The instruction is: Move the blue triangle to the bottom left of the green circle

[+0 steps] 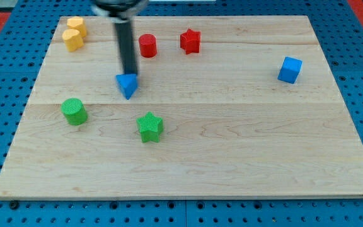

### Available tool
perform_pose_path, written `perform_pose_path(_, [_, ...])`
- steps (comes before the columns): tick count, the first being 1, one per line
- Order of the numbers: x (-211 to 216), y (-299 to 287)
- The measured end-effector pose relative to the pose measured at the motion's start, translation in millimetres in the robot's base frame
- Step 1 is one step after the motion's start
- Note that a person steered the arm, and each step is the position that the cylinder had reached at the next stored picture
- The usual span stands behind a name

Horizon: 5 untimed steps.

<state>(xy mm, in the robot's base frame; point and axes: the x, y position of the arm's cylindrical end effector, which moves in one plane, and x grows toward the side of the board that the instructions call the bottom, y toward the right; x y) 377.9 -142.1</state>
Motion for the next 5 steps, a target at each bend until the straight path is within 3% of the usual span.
perform_pose_path(1, [34.1,-31.7])
perform_pose_path(3, [-21.5,3.0])
perform_pose_path(4, [21.6,51.6])
perform_pose_path(5, [70.5,48.8])
